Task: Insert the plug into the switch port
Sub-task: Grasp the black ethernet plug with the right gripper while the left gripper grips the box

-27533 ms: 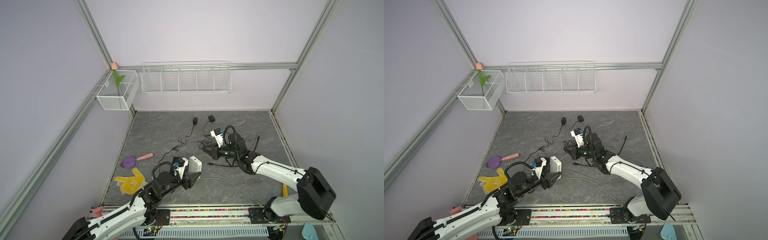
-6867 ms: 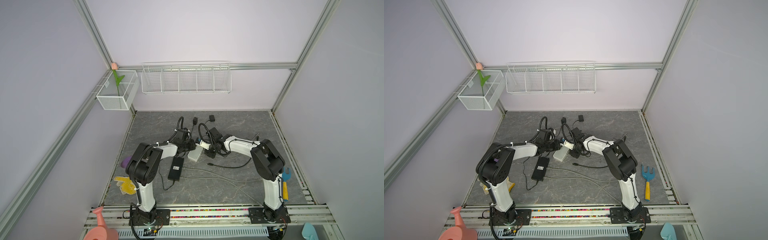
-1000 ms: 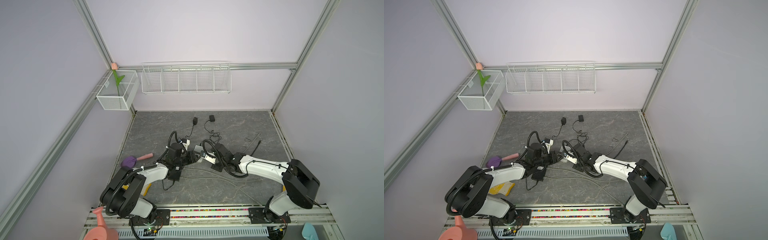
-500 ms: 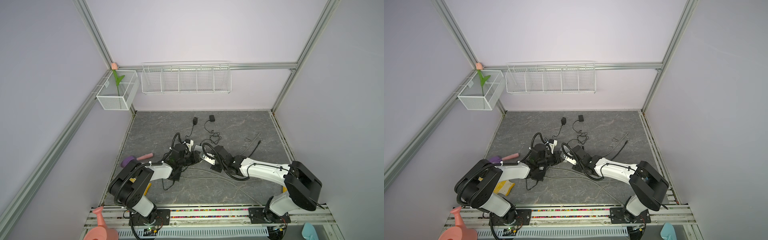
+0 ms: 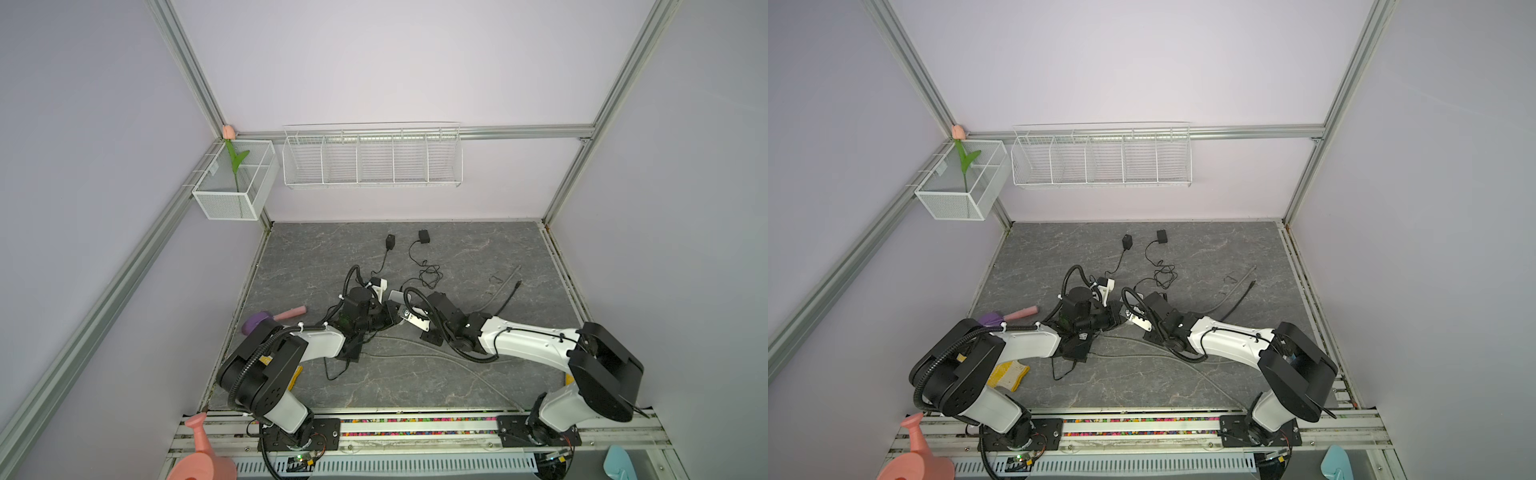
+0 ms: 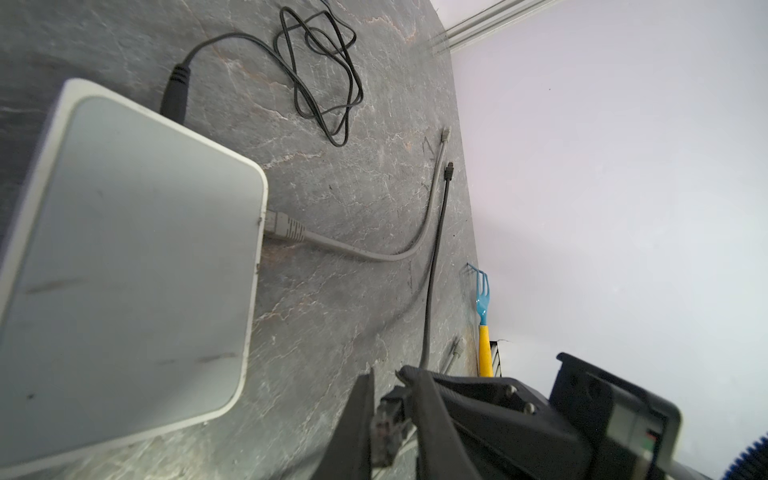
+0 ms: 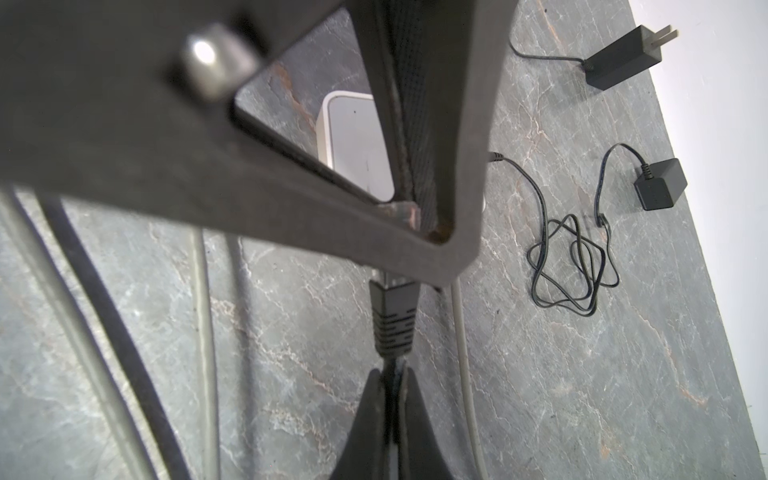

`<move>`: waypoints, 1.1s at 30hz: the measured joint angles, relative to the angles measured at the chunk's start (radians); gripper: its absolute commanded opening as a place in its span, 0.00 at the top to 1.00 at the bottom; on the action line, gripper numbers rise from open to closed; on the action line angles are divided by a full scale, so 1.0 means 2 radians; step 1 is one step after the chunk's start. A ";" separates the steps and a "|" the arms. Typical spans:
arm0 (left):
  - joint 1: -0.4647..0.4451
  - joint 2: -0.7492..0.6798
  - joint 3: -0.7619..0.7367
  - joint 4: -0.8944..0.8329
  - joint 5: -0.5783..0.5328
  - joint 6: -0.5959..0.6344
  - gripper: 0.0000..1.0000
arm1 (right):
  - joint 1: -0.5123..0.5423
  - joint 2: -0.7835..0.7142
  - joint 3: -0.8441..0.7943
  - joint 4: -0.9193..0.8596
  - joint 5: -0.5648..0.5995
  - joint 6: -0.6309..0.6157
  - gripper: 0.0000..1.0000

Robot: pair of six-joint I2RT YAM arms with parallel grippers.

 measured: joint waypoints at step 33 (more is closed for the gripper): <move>-0.002 0.000 0.000 0.007 -0.001 -0.001 1.00 | -0.097 -0.003 0.075 -0.104 -0.232 0.012 0.66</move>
